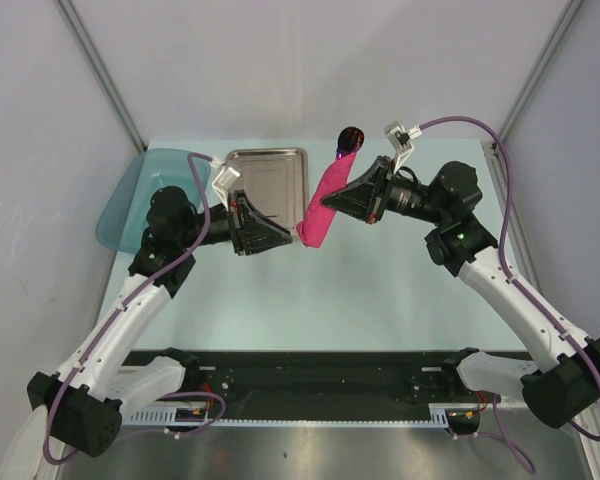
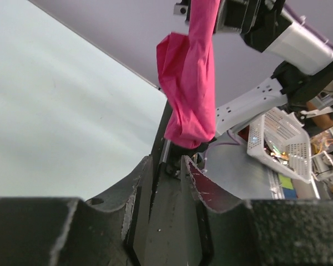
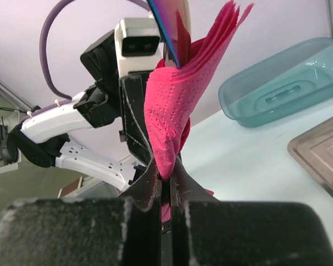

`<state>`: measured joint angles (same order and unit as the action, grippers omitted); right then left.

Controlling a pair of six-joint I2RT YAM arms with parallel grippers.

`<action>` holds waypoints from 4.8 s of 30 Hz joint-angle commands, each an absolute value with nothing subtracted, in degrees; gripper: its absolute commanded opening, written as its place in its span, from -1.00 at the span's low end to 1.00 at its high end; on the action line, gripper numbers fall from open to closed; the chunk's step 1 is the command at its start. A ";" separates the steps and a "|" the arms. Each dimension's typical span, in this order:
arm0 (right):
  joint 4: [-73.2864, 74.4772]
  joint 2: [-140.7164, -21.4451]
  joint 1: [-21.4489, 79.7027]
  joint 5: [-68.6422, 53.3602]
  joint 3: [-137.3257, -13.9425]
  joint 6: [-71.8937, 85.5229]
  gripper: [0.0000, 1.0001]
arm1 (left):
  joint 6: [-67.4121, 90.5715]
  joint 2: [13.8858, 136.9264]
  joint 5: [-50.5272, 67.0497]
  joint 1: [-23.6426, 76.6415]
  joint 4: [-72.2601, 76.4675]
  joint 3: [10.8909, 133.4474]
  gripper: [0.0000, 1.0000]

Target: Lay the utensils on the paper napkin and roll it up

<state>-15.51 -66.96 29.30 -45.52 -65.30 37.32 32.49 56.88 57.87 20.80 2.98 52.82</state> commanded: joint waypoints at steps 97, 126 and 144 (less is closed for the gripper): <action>-17.58 -67.94 35.24 -45.00 -68.91 32.96 -1.00 | 35.70 63.19 60.30 27.86 8.72 62.39 0.01; -17.05 -67.85 35.86 -45.09 -68.47 32.34 -1.00 | 34.90 61.70 61.34 17.75 5.53 63.88 0.49; -18.46 -68.99 36.47 -45.00 -68.99 32.87 -1.00 | 35.85 65.30 56.52 29.53 8.35 66.54 0.09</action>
